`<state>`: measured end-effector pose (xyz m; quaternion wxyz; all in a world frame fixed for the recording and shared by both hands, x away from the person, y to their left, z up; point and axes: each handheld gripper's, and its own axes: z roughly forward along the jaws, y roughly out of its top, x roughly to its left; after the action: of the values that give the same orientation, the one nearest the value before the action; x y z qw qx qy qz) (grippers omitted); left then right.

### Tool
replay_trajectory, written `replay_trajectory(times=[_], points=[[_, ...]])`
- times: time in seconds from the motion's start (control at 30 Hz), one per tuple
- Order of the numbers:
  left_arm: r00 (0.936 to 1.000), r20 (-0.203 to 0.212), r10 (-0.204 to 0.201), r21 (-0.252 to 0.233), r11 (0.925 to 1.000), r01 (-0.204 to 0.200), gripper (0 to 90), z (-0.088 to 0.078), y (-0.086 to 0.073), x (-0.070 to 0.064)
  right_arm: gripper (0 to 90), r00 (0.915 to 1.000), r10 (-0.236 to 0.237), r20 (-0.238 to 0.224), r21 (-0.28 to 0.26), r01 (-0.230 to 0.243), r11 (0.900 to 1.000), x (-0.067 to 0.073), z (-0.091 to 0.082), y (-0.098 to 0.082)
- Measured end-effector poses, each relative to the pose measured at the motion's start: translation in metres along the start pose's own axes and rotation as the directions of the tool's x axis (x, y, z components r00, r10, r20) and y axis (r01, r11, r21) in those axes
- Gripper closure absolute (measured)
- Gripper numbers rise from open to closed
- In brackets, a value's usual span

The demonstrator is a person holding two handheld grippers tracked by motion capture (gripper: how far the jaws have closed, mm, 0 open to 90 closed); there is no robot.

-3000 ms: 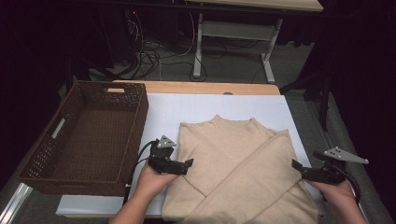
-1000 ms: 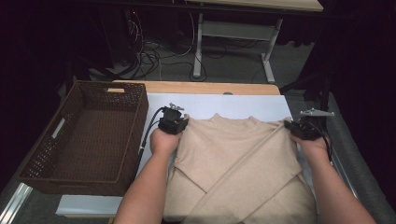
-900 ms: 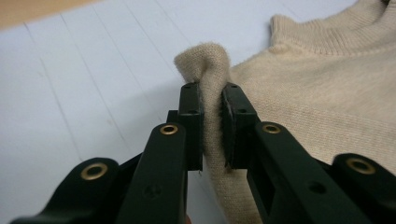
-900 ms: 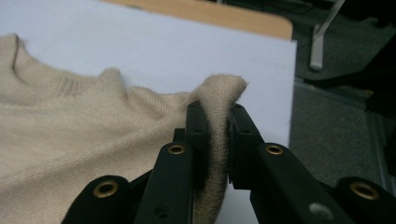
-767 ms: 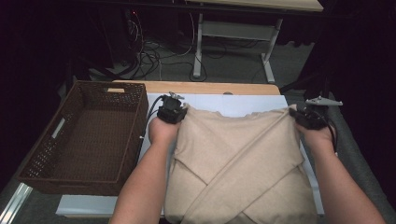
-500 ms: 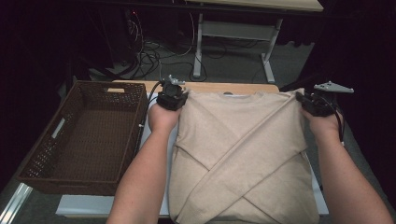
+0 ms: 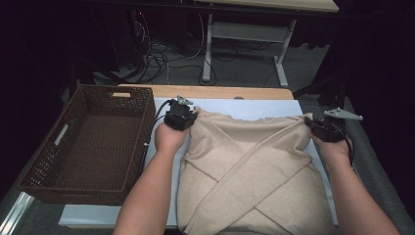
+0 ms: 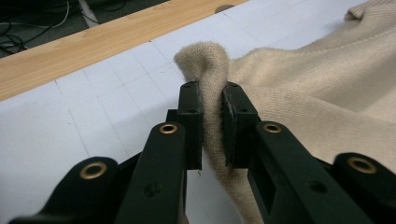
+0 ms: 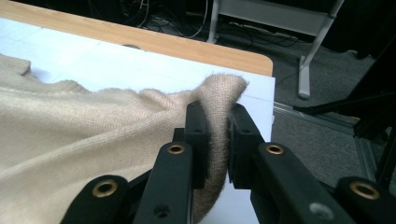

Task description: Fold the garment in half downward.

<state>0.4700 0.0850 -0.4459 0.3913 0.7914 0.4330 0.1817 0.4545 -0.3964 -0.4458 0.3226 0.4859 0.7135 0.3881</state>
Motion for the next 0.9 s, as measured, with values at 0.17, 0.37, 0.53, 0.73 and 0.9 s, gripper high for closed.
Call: replay_trajectory(times=[0.17, 0.37, 0.53, 0.73, 0.9], points=[[0.9995, 0.027, -0.015, 0.013, 0.9998, 0.015, 76.5, -0.010, -0.012, -0.006, 81.5, 0.9997, -0.014, -0.019, -0.017, 0.014, 1.000, 0.009, -0.013, -0.007], [0.9992, 0.040, 0.011, -0.002, 0.9999, -0.011, 76.4, -0.026, -0.028, -0.018, 81.5, 0.9989, -0.029, -0.037, -0.036, 0.028, 0.999, 0.020, -0.034, -0.018], [0.9979, 0.064, 0.015, -0.018, 0.9997, -0.014, 76.4, -0.038, -0.044, -0.027, 81.4, 0.9981, -0.034, -0.052, -0.037, 0.032, 0.999, 0.028, -0.052, -0.033], [0.9956, 0.094, -0.007, -0.028, 0.9996, 0.009, 76.5, -0.048, -0.063, -0.033, 81.4, 0.9967, -0.049, -0.065, -0.035, 0.046, 0.998, 0.035, -0.070, -0.049], [0.9926, 0.122, 0.003, -0.042, 0.9991, 0.002, 76.5, -0.058, -0.081, -0.042, 81.3, 0.9953, -0.053, -0.081, -0.041, 0.050, 0.998, 0.040, -0.086, -0.063]])
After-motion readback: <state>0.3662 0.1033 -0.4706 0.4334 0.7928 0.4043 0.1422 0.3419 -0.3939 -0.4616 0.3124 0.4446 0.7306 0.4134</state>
